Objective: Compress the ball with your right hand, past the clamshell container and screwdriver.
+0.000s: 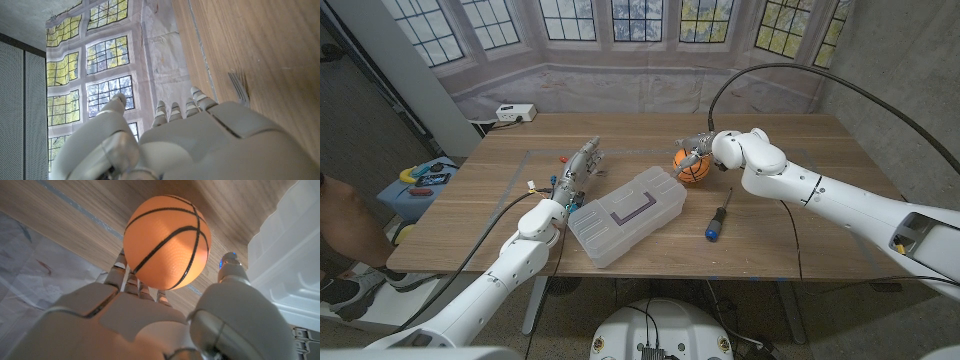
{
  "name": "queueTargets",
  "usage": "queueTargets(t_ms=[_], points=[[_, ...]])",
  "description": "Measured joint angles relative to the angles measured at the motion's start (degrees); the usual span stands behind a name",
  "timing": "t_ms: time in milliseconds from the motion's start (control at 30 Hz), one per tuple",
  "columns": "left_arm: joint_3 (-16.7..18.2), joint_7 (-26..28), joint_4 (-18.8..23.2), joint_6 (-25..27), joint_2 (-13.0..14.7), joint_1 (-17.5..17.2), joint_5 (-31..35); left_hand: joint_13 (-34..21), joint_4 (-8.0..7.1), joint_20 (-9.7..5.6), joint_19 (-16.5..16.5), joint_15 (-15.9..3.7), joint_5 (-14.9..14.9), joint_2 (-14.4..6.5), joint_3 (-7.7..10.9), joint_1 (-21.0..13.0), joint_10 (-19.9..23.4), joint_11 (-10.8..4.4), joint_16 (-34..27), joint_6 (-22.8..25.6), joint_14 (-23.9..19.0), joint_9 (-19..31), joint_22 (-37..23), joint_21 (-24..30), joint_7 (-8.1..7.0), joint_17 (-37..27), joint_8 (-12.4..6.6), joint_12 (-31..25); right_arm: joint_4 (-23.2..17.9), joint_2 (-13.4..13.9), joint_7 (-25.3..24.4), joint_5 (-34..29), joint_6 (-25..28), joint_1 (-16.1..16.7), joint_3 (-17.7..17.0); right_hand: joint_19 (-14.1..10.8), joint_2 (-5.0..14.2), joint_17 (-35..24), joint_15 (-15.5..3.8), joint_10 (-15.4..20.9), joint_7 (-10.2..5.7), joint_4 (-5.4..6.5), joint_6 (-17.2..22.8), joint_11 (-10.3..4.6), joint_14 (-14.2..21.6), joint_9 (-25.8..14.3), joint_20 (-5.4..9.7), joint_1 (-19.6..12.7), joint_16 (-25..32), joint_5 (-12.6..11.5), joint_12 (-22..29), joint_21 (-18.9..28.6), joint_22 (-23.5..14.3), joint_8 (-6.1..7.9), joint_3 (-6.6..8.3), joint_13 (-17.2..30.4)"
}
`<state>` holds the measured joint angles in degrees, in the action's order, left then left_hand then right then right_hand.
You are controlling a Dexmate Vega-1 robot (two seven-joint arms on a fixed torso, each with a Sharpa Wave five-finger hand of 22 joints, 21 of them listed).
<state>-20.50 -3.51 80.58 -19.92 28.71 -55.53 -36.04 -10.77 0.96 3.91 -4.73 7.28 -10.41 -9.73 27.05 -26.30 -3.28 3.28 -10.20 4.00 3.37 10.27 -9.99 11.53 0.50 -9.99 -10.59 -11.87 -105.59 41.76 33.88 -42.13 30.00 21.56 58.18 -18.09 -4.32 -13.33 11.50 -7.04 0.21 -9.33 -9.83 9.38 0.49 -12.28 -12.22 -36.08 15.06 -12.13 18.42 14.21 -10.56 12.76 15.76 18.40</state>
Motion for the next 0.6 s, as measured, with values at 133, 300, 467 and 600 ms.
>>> queueTargets(t_ms=[133, 300, 467, 600], points=[[-0.1, 0.0, 0.2, 0.2, 0.0, -0.1, 0.0, 0.0, 0.07, 0.29, -0.3, -0.13, 0.0, 0.0, 0.07, 0.0, 0.0, 0.00, 0.0, 0.0, -0.1, 0.0, 0.0, 0.0, 0.00, 0.0, 0.00, 0.0, -0.3, 0.3, -1.4, -1.1, -0.8, 1.1, -0.7, -1.7, -0.03, -0.4, -0.58, 1.6, 0.22, 0.09, 1.1, -0.44, 1.6, -0.1, 0.05, -0.9, 0.3, 0.0, 1.9, 0.3, 0.0, 0.43, 0.54, 1.4], [-0.3, 0.0, 0.5, 0.4, 0.0, -0.1, 0.1, 0.0, 0.07, 0.29, -0.3, -0.21, 0.0, 0.2, 0.07, 0.2, 0.0, 0.00, 0.0, 0.2, -0.2, 0.0, 0.0, 0.0, -0.20, 0.0, 0.00, 0.0, -0.6, 0.4, -2.6, -2.3, -1.3, 2.2, -1.5, -3.2, -0.10, -0.9, -1.17, 2.7, 0.59, 0.09, 2.1, -0.87, 3.1, -0.4, 0.13, -1.4, 0.7, 0.0, 3.3, 0.6, -0.3, 0.89, 1.01, 2.7], [-0.5, 0.0, 0.7, 0.5, 0.0, -0.1, 0.2, 0.0, -0.17, 0.29, -0.3, -0.22, 0.0, 0.2, 0.31, 0.2, 0.0, 0.00, 0.0, 0.2, -0.2, 0.0, 0.0, 0.0, -0.20, 0.0, 0.00, 0.0, -0.9, 0.5, -3.2, -3.3, -1.8, 3.2, -2.4, -3.7, 0.12, -1.2, -1.18, 2.7, 0.72, 0.27, 2.6, -0.92, 3.7, -0.4, 0.26, -1.6, 0.7, 0.0, 3.9, 0.6, -0.3, 0.89, 1.19, 3.4], [-0.6, -0.1, 1.2, 0.7, 0.2, -0.2, 0.2, 0.0, -0.17, 0.29, -0.3, -0.22, 0.0, 0.2, 0.31, 0.2, 0.0, -0.02, 0.0, 0.2, -0.2, 0.0, 0.0, 0.0, -0.20, 0.0, 0.00, 0.0, -1.2, 0.4, -3.2, -3.9, -1.9, 3.8, -3.0, -4.1, 0.12, -1.4, -1.18, 2.7, 0.72, 0.33, 2.6, -0.90, 3.7, -0.4, 0.04, -1.6, 0.7, 0.0, 4.3, 0.6, -0.3, 0.89, 1.25, 3.8]])
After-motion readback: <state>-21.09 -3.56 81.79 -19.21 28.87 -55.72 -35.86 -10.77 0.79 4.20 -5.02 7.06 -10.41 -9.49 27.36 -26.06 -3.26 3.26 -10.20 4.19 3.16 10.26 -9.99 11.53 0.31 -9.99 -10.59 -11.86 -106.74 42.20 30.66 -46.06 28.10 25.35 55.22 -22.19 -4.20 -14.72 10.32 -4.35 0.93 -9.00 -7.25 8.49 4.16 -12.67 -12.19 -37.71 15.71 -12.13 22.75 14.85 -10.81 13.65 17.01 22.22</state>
